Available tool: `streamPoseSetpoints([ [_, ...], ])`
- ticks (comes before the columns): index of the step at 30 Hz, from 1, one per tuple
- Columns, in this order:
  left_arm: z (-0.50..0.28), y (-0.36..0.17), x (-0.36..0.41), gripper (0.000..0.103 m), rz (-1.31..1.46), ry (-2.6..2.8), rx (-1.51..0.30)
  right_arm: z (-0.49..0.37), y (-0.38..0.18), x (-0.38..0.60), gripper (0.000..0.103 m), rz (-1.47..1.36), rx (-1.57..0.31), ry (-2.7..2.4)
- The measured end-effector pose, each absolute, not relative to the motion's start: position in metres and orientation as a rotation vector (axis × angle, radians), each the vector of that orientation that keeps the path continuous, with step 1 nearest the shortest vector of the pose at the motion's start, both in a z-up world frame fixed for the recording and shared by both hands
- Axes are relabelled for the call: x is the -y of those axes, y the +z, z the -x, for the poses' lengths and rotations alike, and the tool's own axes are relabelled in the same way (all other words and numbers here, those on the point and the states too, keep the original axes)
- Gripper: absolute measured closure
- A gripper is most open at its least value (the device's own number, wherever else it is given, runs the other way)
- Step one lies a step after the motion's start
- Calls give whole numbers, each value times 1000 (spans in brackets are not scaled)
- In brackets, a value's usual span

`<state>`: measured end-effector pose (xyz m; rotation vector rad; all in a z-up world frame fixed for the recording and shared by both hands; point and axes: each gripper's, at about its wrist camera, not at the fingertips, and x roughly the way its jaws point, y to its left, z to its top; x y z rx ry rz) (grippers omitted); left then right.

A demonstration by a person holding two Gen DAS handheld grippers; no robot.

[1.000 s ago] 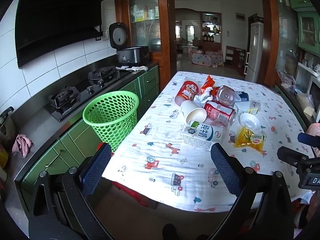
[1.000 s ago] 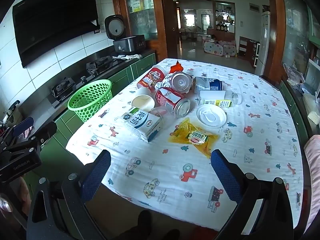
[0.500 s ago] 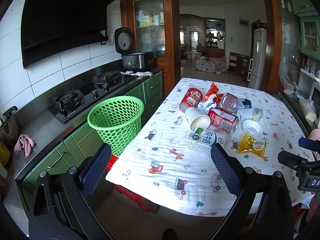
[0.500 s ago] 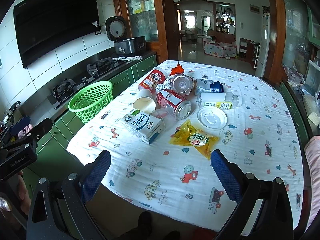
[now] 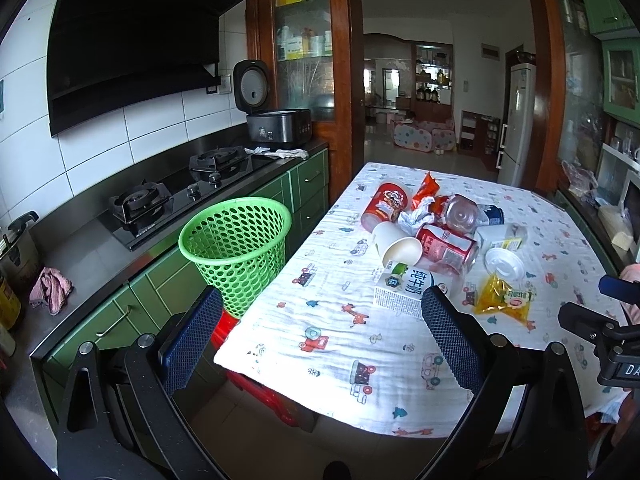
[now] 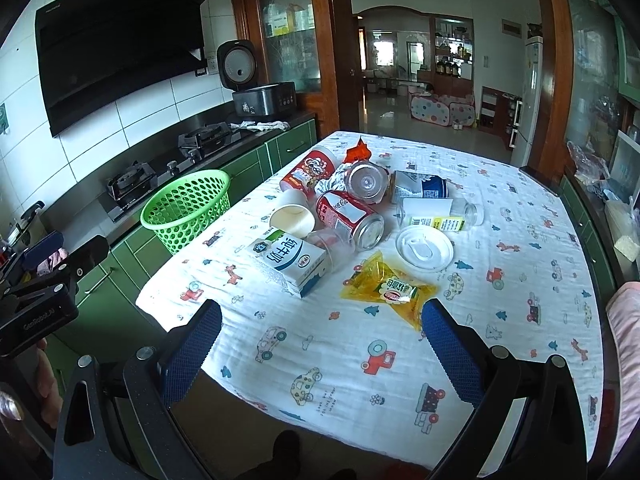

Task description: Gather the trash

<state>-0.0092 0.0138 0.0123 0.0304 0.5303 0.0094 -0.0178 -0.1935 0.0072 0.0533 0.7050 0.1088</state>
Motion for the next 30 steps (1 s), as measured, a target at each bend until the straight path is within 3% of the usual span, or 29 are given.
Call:
streamPoseSetpoints([
  [30, 4, 8, -23, 5, -5, 33, -545, 15, 4, 185, 6, -50, -708, 129],
])
